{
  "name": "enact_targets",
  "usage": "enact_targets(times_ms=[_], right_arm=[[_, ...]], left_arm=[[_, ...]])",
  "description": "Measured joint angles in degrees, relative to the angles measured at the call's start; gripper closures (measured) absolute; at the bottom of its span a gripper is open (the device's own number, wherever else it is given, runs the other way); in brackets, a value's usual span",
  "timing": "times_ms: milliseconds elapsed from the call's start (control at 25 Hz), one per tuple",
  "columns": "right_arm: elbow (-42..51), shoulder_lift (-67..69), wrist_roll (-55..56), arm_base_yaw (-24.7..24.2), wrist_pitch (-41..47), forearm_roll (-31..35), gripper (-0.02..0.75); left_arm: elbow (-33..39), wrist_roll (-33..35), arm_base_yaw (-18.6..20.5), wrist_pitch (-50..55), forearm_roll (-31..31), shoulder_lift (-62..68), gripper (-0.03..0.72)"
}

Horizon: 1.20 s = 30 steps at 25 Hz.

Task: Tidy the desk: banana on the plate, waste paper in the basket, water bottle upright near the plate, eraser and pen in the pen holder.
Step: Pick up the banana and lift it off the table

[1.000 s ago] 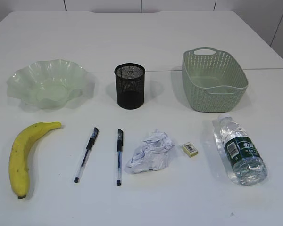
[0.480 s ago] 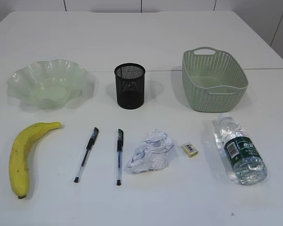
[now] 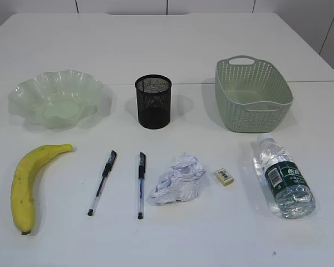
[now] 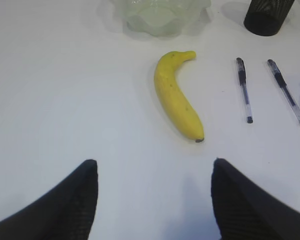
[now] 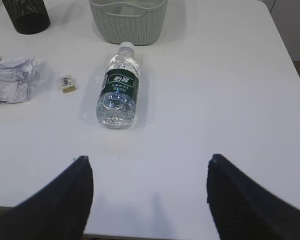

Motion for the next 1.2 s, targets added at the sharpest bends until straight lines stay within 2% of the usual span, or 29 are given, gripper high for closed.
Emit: enact_targets(times_ms=[440,640,760,960,1200], right_arm=[[-0.4,0.0,0.0,0.0,-0.5,0.0,0.205],[-1.2,1.0,0.0,0.0,-9.3,2.7,0.205],[-1.2,6.6,0.0,0.0,-14.3,5.7,0.205],[-2.2,20.4,0.0,0.0,-23.8,6.7,0.206],[-7.9,35.2,0.0,0.0,-27.5,6.7,0.211]], left_arm=[[0.0,0.0,0.0,0.0,-0.5,0.0,0.195],[0.0,0.0,0.0,-0.4,-1.4,0.0,0.201],[0.0,0.0,0.0,-1.0,-1.8,0.0,0.209],[-2.0,0.0,0.0,-5.5,-2.3,0.2,0.212],[-5.9,0.0,0.0,-6.9,-2.4,10.0,0.211]])
